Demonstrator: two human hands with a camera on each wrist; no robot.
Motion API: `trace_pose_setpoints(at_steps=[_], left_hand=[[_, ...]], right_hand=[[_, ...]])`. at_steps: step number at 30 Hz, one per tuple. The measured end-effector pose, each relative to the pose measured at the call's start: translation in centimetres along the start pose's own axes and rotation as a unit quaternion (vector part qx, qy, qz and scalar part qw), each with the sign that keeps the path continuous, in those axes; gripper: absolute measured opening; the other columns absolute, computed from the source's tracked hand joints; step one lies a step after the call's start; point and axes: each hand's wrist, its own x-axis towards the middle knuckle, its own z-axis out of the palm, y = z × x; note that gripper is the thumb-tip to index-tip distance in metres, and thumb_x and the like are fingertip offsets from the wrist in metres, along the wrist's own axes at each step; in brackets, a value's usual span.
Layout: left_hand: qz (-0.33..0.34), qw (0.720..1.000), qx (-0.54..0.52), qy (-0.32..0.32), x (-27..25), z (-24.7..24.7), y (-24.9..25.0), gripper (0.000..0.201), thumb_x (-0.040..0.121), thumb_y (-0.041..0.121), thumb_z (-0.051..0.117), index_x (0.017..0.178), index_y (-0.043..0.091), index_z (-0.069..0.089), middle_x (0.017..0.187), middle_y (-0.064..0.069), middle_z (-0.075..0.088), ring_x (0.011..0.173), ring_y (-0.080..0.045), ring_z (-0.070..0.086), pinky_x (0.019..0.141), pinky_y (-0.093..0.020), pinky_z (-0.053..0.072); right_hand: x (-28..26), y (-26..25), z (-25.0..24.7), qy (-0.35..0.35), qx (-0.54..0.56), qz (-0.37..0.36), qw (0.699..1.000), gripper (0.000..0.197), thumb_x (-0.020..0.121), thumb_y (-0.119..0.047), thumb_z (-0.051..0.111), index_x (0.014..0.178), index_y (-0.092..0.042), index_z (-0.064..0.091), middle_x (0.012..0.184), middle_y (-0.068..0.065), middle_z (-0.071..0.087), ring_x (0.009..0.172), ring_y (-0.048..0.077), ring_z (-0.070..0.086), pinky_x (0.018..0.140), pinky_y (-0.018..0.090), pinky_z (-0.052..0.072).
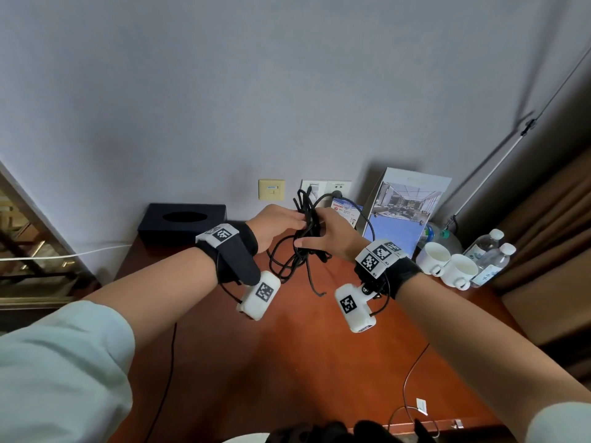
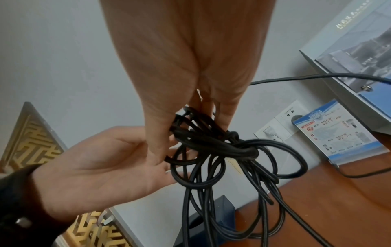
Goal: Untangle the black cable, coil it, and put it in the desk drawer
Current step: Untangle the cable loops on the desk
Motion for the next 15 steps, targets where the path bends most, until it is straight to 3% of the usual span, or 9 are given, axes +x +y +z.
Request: trace_pose_setpoints(at_steps=[2,4,8,9,11,13,15], left_hand=[[-0.024,1.000,-0.006,-0.001,0.0,0.2,0.3,0.029,0.084,-0.003,0.061,0.112,-0.005,0.066,0.118,-0.014,0.066,0.107,-0.018,0.059,0.078,-0.016,0.043],[-0.036,0.999,-0.016,-0.006,-0.2,0.3,0.6,0.028,0.084,0.000,0.059,0.111,-0.005,0.067,0.116,-0.016,0.067,0.103,-0.019,0.060,0.074,-0.018,0.045],[-0.037,0.998,-0.042,0.003,-0.5,0.5,1.1,0.014,0.087,0.003,0.058,0.097,-0.001,0.068,0.098,-0.012,0.068,0.083,-0.014,0.061,0.060,-0.012,0.050],[-0.037,0.999,-0.037,0.004,-0.4,0.5,1.1,0.010,0.087,0.004,0.060,0.093,0.002,0.068,0.094,-0.009,0.067,0.084,-0.015,0.061,0.065,-0.013,0.050],[-0.034,0.999,-0.030,0.006,-0.5,0.5,1.3,0.010,0.081,0.005,0.064,0.089,0.002,0.069,0.091,-0.011,0.065,0.087,-0.020,0.060,0.080,-0.025,0.049],[-0.030,0.999,-0.031,0.006,-0.8,0.7,1.4,0.022,0.068,0.009,0.066,0.088,0.001,0.068,0.088,-0.014,0.061,0.084,-0.023,0.057,0.078,-0.035,0.045],[-0.026,0.999,-0.034,-0.003,-1.0,1.0,1.4,0.028,0.062,0.012,0.064,0.090,0.004,0.065,0.086,-0.014,0.055,0.082,-0.023,0.053,0.076,-0.035,0.041]], right_hand=[[0.1,0.1,0.2,0.005,-0.026,-0.019,0.999,0.056,0.060,-0.051,0.080,0.099,-0.014,0.061,0.089,0.010,0.064,0.081,0.025,0.063,0.074,0.044,0.054],[0.1,0.0,0.1,0.012,-0.003,-0.027,1.000,0.057,0.060,-0.055,0.078,0.099,-0.016,0.061,0.090,0.009,0.063,0.082,0.025,0.064,0.077,0.045,0.054],[-0.1,-0.4,-0.1,0.009,0.067,-0.027,0.997,0.033,0.080,-0.036,0.075,0.098,-0.011,0.062,0.084,0.006,0.063,0.076,0.020,0.062,0.075,0.040,0.051],[-0.2,-0.5,0.0,0.014,0.069,-0.032,0.997,0.028,0.082,-0.034,0.073,0.096,-0.012,0.063,0.082,0.004,0.062,0.074,0.017,0.061,0.072,0.037,0.050],[-0.4,-0.4,0.2,0.032,0.062,-0.043,0.997,0.022,0.082,-0.036,0.072,0.090,-0.018,0.062,0.077,-0.001,0.061,0.070,0.012,0.059,0.066,0.028,0.045],[-0.5,-0.4,0.3,0.056,0.020,-0.053,0.997,0.022,0.080,-0.041,0.072,0.087,-0.027,0.056,0.075,-0.007,0.053,0.071,0.010,0.052,0.064,0.021,0.037],[-0.4,-0.4,0.1,0.080,-0.039,-0.055,0.994,0.028,0.080,-0.040,0.073,0.095,-0.024,0.056,0.080,-0.007,0.043,0.079,0.013,0.043,0.064,0.017,0.031]])
